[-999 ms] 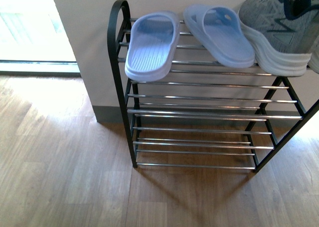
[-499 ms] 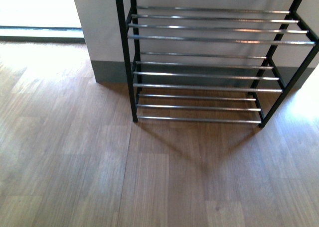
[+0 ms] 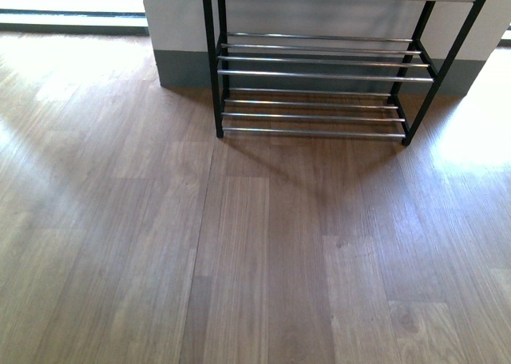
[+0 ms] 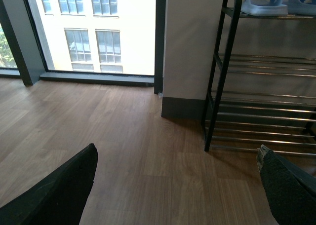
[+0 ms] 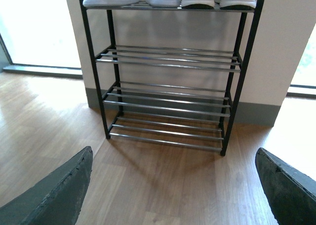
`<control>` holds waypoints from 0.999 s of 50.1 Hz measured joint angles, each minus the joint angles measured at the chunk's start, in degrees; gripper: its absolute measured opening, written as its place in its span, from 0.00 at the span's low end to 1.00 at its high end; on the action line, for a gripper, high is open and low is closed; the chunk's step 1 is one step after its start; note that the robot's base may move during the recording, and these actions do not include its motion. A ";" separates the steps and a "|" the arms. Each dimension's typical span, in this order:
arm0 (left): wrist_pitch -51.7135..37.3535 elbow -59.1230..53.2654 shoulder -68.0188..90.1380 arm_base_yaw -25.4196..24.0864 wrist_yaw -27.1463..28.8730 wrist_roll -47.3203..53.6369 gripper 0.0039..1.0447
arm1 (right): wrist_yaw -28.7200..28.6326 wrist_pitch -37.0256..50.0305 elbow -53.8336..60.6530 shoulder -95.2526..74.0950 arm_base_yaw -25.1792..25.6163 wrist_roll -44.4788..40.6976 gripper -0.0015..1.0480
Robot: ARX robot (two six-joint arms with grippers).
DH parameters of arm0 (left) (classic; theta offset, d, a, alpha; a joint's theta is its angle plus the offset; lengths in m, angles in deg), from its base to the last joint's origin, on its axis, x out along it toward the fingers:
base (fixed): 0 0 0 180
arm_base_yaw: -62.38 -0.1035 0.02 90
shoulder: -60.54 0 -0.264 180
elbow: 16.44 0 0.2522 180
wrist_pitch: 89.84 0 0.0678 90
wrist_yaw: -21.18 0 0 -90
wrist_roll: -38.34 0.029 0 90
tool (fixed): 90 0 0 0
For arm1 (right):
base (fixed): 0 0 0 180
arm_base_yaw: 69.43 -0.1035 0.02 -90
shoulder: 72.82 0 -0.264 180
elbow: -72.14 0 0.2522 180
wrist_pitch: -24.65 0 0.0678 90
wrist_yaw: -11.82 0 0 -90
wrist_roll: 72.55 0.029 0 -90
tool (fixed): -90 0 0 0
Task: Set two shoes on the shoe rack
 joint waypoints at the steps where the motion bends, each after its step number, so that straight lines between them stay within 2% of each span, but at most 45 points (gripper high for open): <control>1: 0.00 0.00 0.00 0.00 0.00 0.00 0.91 | 0.00 0.00 0.00 0.00 0.00 0.00 0.91; 50: 0.02 0.00 0.00 0.00 0.00 0.00 0.91 | -0.02 -0.04 0.00 0.00 0.00 0.00 0.91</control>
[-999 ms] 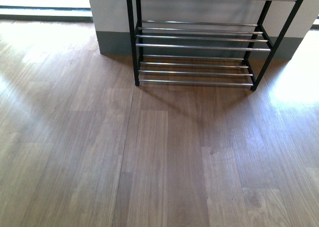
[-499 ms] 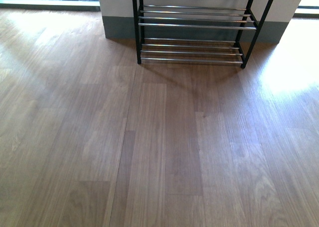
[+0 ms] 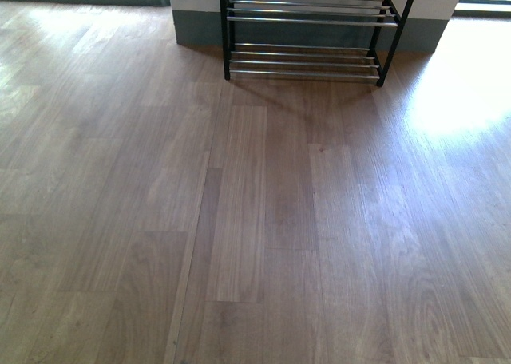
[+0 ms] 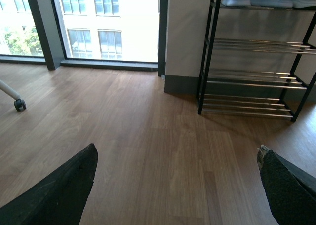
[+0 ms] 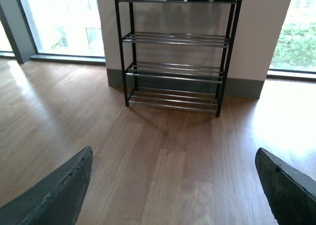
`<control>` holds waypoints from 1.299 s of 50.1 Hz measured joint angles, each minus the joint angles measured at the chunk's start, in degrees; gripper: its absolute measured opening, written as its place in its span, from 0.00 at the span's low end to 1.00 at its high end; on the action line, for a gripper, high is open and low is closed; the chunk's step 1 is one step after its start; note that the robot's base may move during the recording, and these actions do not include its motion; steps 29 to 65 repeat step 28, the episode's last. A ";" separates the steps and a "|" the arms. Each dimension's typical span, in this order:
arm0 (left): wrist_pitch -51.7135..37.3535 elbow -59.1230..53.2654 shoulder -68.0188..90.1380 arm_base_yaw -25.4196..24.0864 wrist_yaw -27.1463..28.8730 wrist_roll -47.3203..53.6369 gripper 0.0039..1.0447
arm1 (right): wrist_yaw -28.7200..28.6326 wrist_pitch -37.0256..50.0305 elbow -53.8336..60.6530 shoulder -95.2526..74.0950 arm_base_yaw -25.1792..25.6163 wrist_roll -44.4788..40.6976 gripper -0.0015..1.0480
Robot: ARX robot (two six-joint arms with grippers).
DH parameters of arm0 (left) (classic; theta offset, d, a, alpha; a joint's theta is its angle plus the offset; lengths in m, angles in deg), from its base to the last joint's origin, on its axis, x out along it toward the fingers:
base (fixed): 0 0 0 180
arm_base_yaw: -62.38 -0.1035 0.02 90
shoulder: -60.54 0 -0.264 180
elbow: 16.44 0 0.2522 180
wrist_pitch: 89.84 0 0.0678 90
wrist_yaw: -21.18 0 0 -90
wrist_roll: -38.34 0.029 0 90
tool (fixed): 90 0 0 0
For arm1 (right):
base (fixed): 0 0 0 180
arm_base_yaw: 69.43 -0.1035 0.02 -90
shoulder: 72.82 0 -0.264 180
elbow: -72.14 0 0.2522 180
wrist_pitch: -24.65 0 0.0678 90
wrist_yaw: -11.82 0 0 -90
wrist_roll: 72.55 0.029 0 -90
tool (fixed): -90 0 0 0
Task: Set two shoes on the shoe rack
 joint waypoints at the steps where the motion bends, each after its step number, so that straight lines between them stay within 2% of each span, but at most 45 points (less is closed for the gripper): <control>1: -0.02 0.00 0.00 0.00 0.00 0.00 0.91 | 0.02 0.00 0.00 0.00 0.00 0.00 0.91; 65: 0.00 0.00 0.00 0.00 0.00 0.00 0.91 | 0.02 0.00 0.00 0.00 0.00 0.00 0.91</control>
